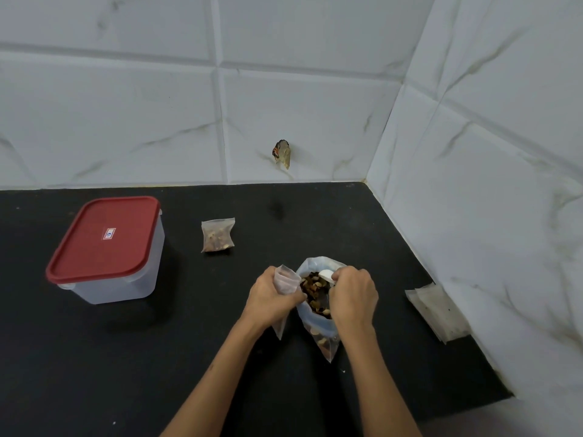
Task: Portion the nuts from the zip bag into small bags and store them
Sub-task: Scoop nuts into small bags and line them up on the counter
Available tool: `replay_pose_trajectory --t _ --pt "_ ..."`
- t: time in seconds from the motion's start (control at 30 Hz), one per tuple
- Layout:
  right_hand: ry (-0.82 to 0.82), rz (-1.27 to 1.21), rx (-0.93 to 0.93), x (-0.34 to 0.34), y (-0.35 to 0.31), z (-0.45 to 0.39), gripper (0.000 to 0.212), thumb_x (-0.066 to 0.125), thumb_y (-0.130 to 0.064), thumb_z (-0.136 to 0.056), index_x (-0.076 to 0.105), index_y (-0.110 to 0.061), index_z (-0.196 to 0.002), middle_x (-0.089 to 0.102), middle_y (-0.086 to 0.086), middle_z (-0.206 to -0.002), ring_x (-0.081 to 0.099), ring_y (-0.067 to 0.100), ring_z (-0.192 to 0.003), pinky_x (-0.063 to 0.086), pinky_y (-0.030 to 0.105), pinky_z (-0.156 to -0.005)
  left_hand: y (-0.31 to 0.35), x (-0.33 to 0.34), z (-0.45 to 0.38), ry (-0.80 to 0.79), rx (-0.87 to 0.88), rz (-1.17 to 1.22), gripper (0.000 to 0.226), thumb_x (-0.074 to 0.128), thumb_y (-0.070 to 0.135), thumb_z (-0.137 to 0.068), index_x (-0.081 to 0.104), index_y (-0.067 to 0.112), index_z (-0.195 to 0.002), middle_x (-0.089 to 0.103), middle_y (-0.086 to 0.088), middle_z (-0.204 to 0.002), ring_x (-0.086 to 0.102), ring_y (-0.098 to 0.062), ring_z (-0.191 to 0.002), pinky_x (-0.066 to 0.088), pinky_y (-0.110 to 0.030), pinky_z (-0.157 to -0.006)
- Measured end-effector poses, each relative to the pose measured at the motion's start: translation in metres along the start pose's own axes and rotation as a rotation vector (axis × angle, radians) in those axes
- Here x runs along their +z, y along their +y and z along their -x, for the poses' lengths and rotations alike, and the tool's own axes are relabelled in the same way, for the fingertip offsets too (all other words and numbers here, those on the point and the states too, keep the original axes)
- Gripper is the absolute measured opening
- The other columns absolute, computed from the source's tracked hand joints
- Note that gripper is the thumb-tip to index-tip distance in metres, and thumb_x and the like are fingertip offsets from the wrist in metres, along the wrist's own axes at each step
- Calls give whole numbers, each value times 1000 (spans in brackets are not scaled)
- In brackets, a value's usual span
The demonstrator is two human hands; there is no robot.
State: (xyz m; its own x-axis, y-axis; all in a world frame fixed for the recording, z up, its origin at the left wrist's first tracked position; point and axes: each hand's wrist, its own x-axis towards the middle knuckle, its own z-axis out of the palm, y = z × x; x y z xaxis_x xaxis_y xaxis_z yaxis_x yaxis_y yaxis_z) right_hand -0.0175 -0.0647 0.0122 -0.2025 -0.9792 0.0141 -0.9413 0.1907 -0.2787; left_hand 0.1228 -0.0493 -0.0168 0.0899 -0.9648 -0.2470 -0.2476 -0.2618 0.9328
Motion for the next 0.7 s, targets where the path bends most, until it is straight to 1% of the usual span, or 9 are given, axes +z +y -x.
replay_pose_trajectory --t 0.13,0.23,0.3,0.33,0.4,0.5,0.57,0.63,0.7 --pt "-17 -42 -65 1 -3 -3 26 58 -18 -92 60 -16 -118 55 5 -113 54 13 -98 46 23 -79 -2 6 -1 -26 -56 52 44 76 14 -74 55 19 -112 62 2 -105 58 -7 -94 47 -21 -70" --pt "-104 -108 -125 3 -2 -5 22 54 -14 -93 63 -15 -113 57 5 -115 54 13 -96 46 23 -80 -4 8 -3 -35 -77 62 48 77 15 -72 55 20 -115 62 0 -108 59 -10 -98 49 -25 -75" --pt "-184 -167 -145 5 3 -5 23 50 -8 -92 66 -13 -107 61 7 -111 57 18 -97 45 25 -80 -4 8 -3 -36 -84 54 48 78 16 -72 55 20 -114 62 0 -108 59 -11 -98 50 -27 -78" --pt "-216 -150 -142 5 5 -6 22 49 -7 -92 67 -13 -105 61 7 -109 58 19 -97 45 26 -79 -4 7 -3 -38 -90 50 48 77 16 -72 55 20 -114 61 0 -108 58 -12 -99 50 -27 -79" --pt "-265 -65 -111 -1 9 -9 20 54 -14 -93 66 -15 -108 61 4 -109 59 15 -92 50 26 -79 -3 3 -3 -39 -99 44 46 77 15 -73 55 20 -113 60 0 -107 58 -12 -99 50 -29 -80" --pt "-313 -15 -67 -11 11 -14 24 58 -16 -91 63 -17 -115 58 4 -115 59 15 -97 51 29 -85 -3 -4 0 -45 -92 23 41 75 14 -74 56 19 -111 60 1 -104 57 -12 -97 49 -27 -76" --pt "-246 -13 -95 -11 8 -13 25 55 -12 -92 62 -17 -116 56 6 -116 57 17 -99 47 27 -82 -3 -6 1 -35 -89 8 41 75 14 -74 56 19 -109 60 1 -102 57 -11 -95 49 -26 -74" --pt "-222 -32 -95 -5 0 -10 24 51 -15 -95 62 -16 -116 54 2 -107 54 16 -94 43 25 -78 -2 -7 2 -28 -77 -1 40 75 13 -73 58 18 -108 61 1 -101 58 -11 -93 48 -25 -72" --pt "-334 -95 18 -1 -2 -10 26 52 -20 -95 58 -9 -119 48 2 -89 55 15 -94 44 26 -83 -2 -7 4 -36 -63 -11 39 75 13 -73 58 18 -108 61 2 -100 59 -9 -92 47 -23 -70"
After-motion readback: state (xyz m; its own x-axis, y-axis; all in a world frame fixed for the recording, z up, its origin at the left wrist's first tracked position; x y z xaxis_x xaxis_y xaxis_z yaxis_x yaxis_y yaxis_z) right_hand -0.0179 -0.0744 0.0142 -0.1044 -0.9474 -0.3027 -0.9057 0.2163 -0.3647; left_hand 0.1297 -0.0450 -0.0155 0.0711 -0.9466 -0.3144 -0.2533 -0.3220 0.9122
